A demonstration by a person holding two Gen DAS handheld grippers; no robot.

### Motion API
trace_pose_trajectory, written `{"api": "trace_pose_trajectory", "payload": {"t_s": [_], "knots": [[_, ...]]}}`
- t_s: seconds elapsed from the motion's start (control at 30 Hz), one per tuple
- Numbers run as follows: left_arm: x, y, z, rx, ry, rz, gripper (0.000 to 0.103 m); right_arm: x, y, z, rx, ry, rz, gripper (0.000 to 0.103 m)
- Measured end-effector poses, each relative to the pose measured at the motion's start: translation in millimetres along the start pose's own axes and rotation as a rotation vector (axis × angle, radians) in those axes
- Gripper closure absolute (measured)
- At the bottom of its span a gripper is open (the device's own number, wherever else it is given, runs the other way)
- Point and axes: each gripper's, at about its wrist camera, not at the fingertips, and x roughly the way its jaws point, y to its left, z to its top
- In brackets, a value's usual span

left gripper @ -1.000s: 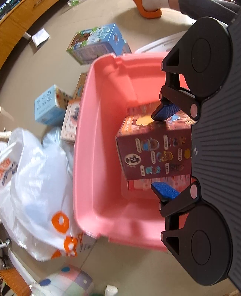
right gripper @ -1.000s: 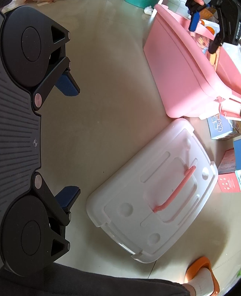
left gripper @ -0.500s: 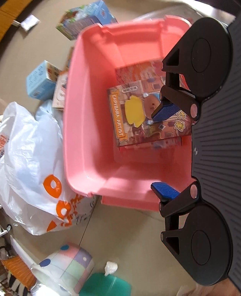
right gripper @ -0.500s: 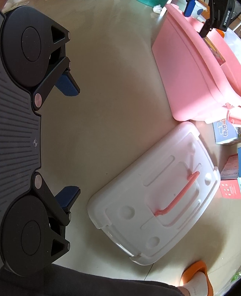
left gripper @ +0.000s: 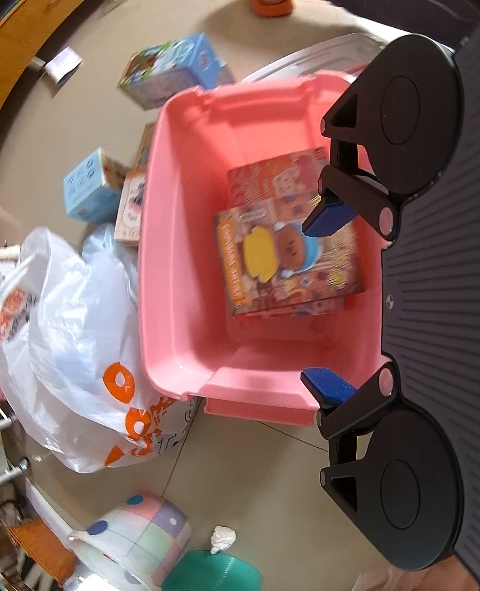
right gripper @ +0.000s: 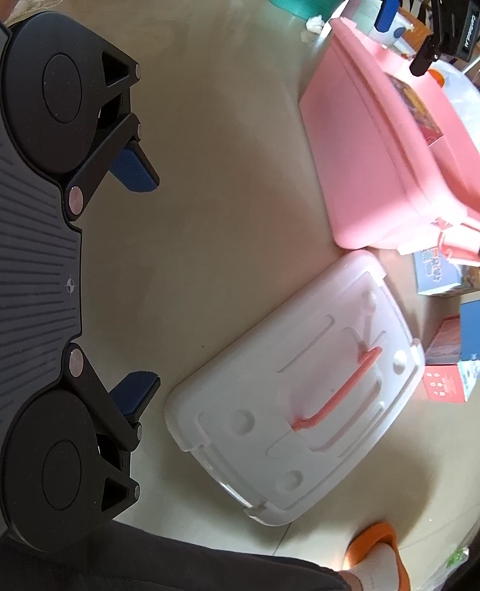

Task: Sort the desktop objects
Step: 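Open the left tool and lift it away from the bin, then move the right tool over the pink handle of the white lid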

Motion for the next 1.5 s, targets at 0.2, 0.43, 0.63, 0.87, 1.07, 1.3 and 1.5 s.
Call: {"api": "trace_pose_trajectory", "payload": {"t_s": [0.2,0.43,0.63,0.87,1.07,1.3,1.5], "knots": [[-44.7,-9.2,-25.4,0.104,-0.061,0.003,0.013,-12.6,12.1,-2.2,-0.06,-0.032,0.008,0.0],[-82.0,-3.7,-61.4,0.113,-0.051,-0.068,0.008,-38.9,21.9,5.7,-0.138,-0.105,-0.025,0.0],[-83.8,-3.3,-74.5,0.096,-0.008,-0.083,0.008,-54.7,26.4,19.4,-0.235,-0.126,-0.076,0.0],[-101.6,-2.5,-58.2,0.009,-0.038,-0.08,0.008,-97.5,29.5,30.2,-0.281,-0.238,-0.087,0.0],[-136.1,-13.8,-51.6,0.025,-0.119,-0.09,0.008,-160.7,45.8,37.8,-0.302,-0.316,-0.169,0.0],[-165.3,4.0,-58.9,-0.112,-0.124,-0.149,0.005,-235.3,75.3,59.4,-0.399,-0.39,-0.248,0.0],[-157.9,1.5,-68.1,-0.069,-0.103,-0.078,0.005,-233.7,86.4,80.5,-0.466,-0.338,-0.241,0.0]]}}
